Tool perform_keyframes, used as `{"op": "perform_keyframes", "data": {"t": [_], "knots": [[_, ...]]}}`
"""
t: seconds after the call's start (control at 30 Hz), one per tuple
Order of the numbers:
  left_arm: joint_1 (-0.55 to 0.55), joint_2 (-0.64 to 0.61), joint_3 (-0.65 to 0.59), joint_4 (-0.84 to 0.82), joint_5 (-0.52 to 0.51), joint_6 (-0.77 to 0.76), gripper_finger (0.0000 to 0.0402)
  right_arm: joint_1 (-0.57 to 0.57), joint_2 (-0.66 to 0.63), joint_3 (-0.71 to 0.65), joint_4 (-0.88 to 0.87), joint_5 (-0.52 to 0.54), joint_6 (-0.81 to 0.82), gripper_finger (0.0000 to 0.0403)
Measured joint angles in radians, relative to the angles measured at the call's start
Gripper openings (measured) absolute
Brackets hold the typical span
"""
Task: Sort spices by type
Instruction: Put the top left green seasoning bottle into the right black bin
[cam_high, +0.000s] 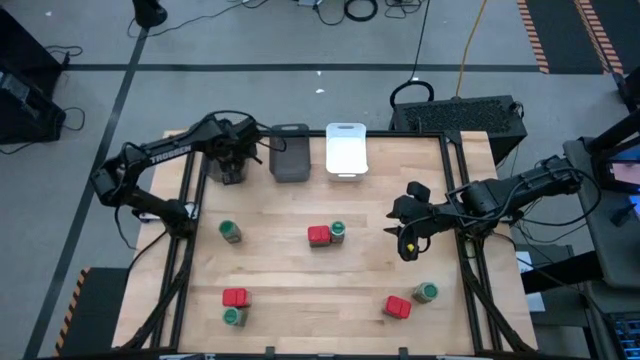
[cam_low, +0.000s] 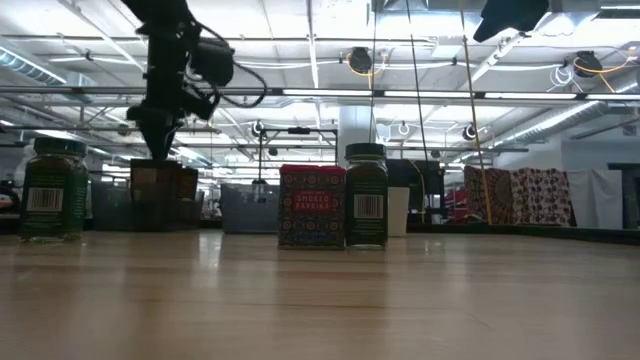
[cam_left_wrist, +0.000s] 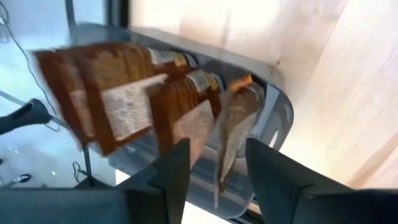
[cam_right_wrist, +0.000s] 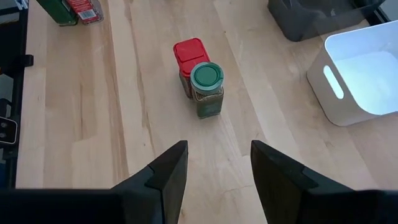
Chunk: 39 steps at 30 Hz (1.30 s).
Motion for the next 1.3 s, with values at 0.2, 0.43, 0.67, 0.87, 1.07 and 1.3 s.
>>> {"op": "perform_keyframes", "data": {"t": [0.2, 0.43, 0.67, 0.87, 1.07, 1.3], "knots": [[-0.011, 0.0, 0.134, -0.125, 0.02, -0.027, 0.0222, 0.0, 0.0, 0.0, -0.001, 0.0, -0.001, 0.016], [-0.046, -0.008, 0.283, -0.28, 0.395, -0.21, 0.0253, 0.0, 0.0, 0.0, -0.002, 0.001, -0.001, 0.016], [-0.215, -0.073, 0.31, -0.284, 0.606, -0.399, 0.0254, 0.0, 0.0, 0.0, -0.002, 0.001, -0.009, 0.016], [-0.4, -0.122, 0.293, -0.282, 0.592, -0.552, 0.0254, 0.0, 0.0, 0.0, -0.002, 0.001, -0.01, 0.016], [-0.569, -0.158, 0.258, -0.282, 0.497, -0.682, 0.0254, 0.0, 0.0, 0.0, -0.002, 0.001, -0.022, 0.016], [-0.7, -0.209, 0.144, -0.258, 0.421, -0.847, 0.0254, 0.0, 0.0, 0.0, -0.001, 0.001, -0.038, 0.016]]}}
